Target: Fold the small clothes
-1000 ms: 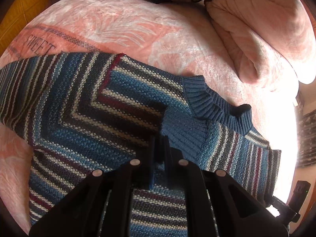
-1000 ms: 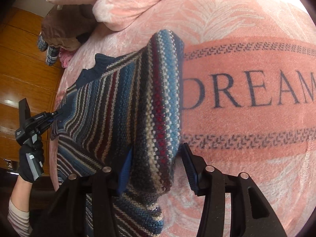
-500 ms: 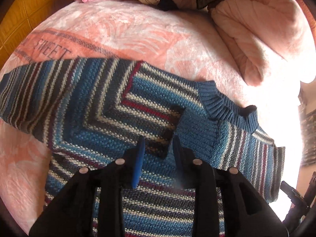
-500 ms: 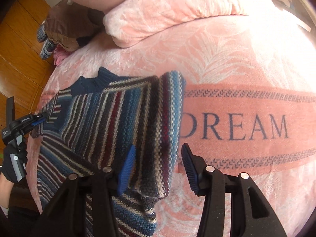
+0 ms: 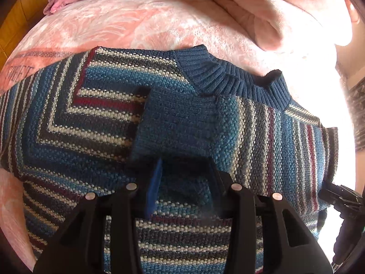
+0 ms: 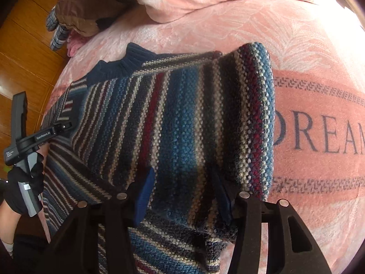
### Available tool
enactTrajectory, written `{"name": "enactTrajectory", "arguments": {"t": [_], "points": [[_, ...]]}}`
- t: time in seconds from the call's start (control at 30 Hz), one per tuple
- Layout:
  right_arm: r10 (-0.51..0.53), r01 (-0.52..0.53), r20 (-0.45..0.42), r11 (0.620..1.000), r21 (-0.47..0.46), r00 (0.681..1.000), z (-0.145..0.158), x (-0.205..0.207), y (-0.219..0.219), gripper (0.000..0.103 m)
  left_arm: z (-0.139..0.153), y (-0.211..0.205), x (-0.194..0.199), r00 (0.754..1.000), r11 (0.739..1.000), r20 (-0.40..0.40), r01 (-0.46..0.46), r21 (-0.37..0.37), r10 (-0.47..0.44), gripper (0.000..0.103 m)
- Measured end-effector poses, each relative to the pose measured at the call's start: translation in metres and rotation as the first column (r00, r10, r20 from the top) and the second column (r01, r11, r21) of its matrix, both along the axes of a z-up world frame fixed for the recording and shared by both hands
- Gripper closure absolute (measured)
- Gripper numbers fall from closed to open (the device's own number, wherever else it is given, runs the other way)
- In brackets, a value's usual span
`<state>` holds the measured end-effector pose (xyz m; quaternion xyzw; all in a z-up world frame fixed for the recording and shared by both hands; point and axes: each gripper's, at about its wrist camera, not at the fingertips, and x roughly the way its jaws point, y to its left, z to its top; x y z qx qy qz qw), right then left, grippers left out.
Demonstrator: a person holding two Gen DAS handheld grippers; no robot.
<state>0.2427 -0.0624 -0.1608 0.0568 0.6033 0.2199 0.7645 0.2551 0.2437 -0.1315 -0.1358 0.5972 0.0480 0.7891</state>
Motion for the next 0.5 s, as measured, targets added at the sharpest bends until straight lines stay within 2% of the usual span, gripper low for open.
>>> {"name": "enactTrajectory", "arguments": {"t": [0.13,0.27,0.4,0.5], "points": [[-0.001,0.001,0.012,1.000,-0.022,1.000,-0.001,-0.003,0.010,0.040,0.001,-0.006,-0.002,1.000,0.999,0.004,0.023,0.032,-0.023,0.063],[-0.026,0.026,0.002,0.999,-0.043,1.000,0.008,-0.003,0.013,0.040,0.017,0.006,-0.010,1.000,1.000,-0.004,0.004,0.000,-0.004,0.063],[-0.080,0.081,-0.016,0.996,0.043,0.997,0.036,-0.002,0.015,0.041,0.047,0.050,-0.033,0.999,0.999,0.014,-0.034,-0.025,0.034,0.058],[-0.060,0.060,0.006,0.996,0.073,0.998,0.060,-0.008,0.036,0.041,0.061,0.112,-0.056,0.993,0.993,0.018,-0.118,-0.013,0.118,0.054]]}}
